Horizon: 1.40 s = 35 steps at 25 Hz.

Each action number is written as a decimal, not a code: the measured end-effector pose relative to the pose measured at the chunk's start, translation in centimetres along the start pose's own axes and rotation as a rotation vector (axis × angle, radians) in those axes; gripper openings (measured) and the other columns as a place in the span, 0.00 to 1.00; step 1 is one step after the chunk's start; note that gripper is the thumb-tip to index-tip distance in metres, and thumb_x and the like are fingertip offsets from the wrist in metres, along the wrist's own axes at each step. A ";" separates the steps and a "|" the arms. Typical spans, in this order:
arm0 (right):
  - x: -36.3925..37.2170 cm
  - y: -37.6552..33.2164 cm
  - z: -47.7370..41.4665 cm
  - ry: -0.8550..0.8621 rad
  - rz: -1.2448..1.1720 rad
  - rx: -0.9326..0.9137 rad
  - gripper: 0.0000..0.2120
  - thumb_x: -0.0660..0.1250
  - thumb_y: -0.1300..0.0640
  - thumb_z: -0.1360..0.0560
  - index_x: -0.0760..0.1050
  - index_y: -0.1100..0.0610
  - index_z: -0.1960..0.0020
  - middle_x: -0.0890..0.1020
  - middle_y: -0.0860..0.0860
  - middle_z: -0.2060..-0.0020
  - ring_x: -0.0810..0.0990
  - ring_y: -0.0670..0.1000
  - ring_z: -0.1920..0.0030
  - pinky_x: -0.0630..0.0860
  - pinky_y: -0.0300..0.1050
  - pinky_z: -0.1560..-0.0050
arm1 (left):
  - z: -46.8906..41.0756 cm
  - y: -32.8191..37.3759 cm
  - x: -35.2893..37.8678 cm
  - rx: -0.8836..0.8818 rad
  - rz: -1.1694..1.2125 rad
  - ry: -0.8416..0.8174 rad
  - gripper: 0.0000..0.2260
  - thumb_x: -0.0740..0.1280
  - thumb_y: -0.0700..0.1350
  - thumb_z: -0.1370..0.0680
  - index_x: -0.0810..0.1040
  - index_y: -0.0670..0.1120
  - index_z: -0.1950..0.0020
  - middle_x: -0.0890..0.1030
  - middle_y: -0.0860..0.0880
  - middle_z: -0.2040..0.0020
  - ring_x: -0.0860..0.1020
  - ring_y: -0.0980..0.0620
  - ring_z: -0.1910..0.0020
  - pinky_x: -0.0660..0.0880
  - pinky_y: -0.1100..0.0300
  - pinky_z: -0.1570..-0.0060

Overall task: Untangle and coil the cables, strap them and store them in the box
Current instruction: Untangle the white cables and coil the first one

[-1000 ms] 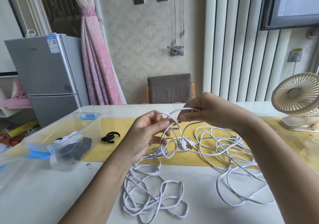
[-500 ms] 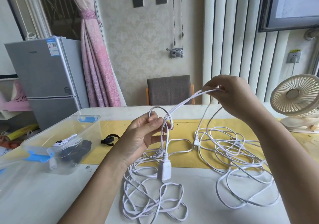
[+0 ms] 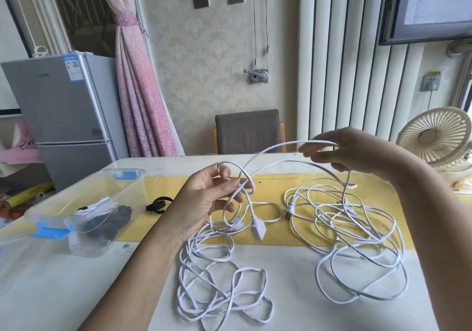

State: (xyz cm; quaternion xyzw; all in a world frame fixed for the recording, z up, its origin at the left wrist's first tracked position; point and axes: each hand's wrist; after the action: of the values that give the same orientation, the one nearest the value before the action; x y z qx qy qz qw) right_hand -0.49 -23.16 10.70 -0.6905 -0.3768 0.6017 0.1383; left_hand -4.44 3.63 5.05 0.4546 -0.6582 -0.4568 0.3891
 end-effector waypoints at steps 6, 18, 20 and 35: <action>2.1 -3.8 0.7 -0.192 -0.174 -0.249 0.11 0.71 0.54 0.30 0.82 0.57 0.50 0.76 0.46 0.73 0.64 0.45 0.74 0.61 0.33 0.73 | 0.3 0.3 0.5 0.019 -0.075 0.001 0.11 0.65 0.37 0.28 0.63 0.46 0.59 0.83 0.46 0.67 0.74 0.54 0.78 0.68 0.67 0.79; 7.0 -5.2 -0.1 -0.189 -0.111 -0.132 0.08 0.73 0.49 0.30 0.83 0.50 0.67 0.75 0.48 0.80 0.62 0.45 0.74 0.58 0.37 0.75 | 0.0 -0.6 1.6 0.283 -0.103 0.201 0.12 0.68 0.35 0.28 0.64 0.45 0.61 0.85 0.44 0.59 0.69 0.54 0.80 0.61 0.65 0.80; 7.8 -5.2 -0.4 -0.148 -0.099 -0.134 0.10 0.73 0.48 0.32 0.83 0.53 0.66 0.76 0.55 0.75 0.64 0.46 0.70 0.62 0.40 0.70 | -0.1 -0.8 1.7 0.276 -0.085 0.241 0.11 0.69 0.35 0.28 0.67 0.45 0.60 0.85 0.45 0.55 0.68 0.54 0.79 0.62 0.66 0.79; 7.6 -5.9 -0.6 0.135 -0.383 -0.196 0.07 0.67 0.65 0.26 0.72 0.60 0.62 0.81 0.47 0.71 0.68 0.40 0.77 0.63 0.34 0.74 | -0.3 -1.5 1.7 -0.009 -0.050 0.100 0.08 0.67 0.35 0.27 0.71 0.46 0.61 0.79 0.46 0.66 0.61 0.60 0.80 0.57 0.71 0.81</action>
State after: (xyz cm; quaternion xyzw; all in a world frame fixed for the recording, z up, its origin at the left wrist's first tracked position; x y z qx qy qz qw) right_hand -2.09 -13.80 9.06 -0.6553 -0.5474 0.4776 0.2071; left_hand -4.32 1.68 3.89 0.4915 -0.6243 -0.4459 0.4120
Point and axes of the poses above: each hand's wrist, its own z-axis away from the middle knuckle, its own x-axis out of the palm, y = z × x
